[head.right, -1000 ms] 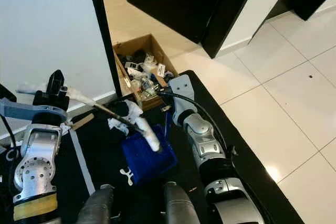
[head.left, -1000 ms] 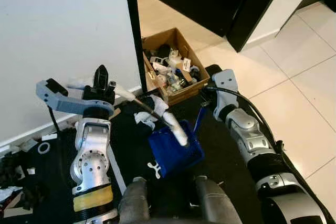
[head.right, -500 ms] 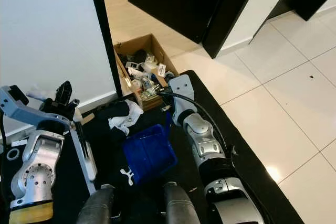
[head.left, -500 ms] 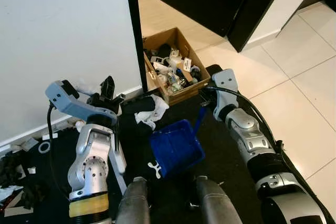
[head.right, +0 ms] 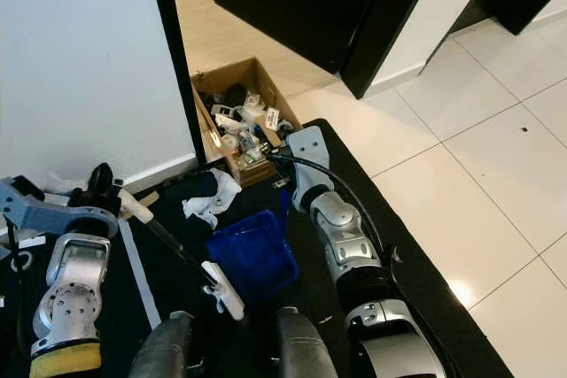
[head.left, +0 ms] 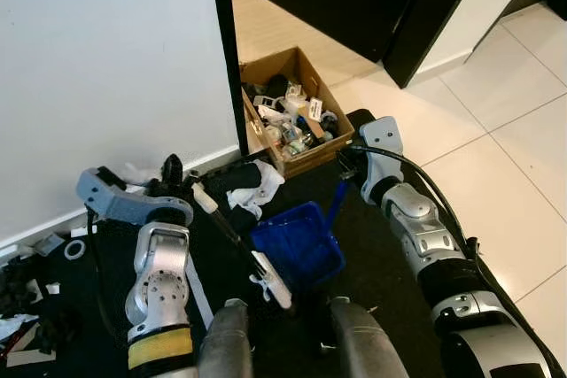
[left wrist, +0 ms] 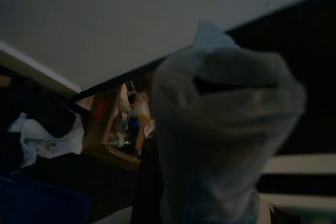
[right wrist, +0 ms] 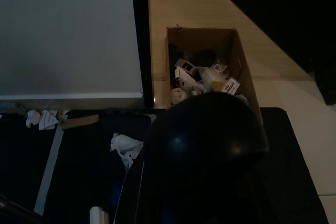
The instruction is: Sweep floor
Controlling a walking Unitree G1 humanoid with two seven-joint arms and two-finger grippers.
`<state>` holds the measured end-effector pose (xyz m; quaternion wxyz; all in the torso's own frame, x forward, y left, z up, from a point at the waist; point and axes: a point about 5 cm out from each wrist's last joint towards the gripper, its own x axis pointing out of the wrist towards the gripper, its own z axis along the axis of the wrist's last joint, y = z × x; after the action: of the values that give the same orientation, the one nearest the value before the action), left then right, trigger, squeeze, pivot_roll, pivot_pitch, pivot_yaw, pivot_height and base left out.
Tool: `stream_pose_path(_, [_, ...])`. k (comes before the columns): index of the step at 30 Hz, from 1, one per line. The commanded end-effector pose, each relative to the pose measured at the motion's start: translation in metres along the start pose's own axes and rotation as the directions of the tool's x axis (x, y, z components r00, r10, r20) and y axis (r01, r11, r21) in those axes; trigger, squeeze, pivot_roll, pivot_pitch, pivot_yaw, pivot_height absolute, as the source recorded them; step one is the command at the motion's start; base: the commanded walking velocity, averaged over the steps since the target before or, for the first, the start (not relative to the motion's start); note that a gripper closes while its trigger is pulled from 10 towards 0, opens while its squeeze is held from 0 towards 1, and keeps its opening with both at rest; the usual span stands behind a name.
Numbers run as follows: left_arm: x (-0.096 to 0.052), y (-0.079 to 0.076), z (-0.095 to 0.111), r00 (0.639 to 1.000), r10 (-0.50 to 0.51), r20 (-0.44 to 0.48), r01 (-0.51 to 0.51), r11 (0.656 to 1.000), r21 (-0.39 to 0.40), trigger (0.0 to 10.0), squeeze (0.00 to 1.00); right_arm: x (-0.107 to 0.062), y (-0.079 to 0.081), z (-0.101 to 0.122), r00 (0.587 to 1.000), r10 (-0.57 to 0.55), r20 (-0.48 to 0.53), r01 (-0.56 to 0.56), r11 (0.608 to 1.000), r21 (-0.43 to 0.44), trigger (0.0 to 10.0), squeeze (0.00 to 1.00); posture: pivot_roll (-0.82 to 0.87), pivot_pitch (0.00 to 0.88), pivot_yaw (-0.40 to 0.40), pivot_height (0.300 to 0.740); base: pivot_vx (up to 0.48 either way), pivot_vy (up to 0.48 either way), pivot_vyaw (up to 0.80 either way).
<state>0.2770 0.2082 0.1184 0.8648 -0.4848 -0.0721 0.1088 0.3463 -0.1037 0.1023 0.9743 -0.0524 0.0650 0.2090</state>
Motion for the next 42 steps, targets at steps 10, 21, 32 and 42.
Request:
stream_pose_path(10, [-0.004,-0.020,-0.006,0.992,-0.121,-0.031,0.124,0.983,0.134,10.0,0.00,-0.005,0.011,-0.026,0.994,0.051,-0.098,-0.045,0.997,0.065,10.0,0.00,-0.02,0.278,-0.049,0.740,0.000,0.000,0.00])
stream_pose_path(21, [-0.016,0.007,-0.016,0.998,-0.008,-0.069,0.018,0.989,0.149,10.0,0.00,-0.005,0.013,-0.027,0.994,0.055,-0.098,-0.049,0.996,0.068,10.0,0.00,-0.02,0.279,-0.050,0.740,0.000,0.000,0.00])
stream_pose_path(32, [-0.025,0.033,-0.032,0.990,0.113,-0.089,-0.106,0.991,0.080,10.0,0.00,-0.006,0.008,-0.027,0.994,0.048,-0.101,-0.042,0.997,0.062,10.0,0.00,-0.03,0.280,-0.060,0.740,0.000,0.000,0.00])
stream_pose_path(42, [-0.002,0.004,-0.048,0.996,0.056,-0.064,-0.067,0.981,-0.184,10.0,0.00,-0.004,0.009,-0.023,0.994,0.051,-0.093,-0.046,0.997,0.058,10.0,0.00,-0.06,0.271,-0.059,0.740,0.000,0.000,0.00])
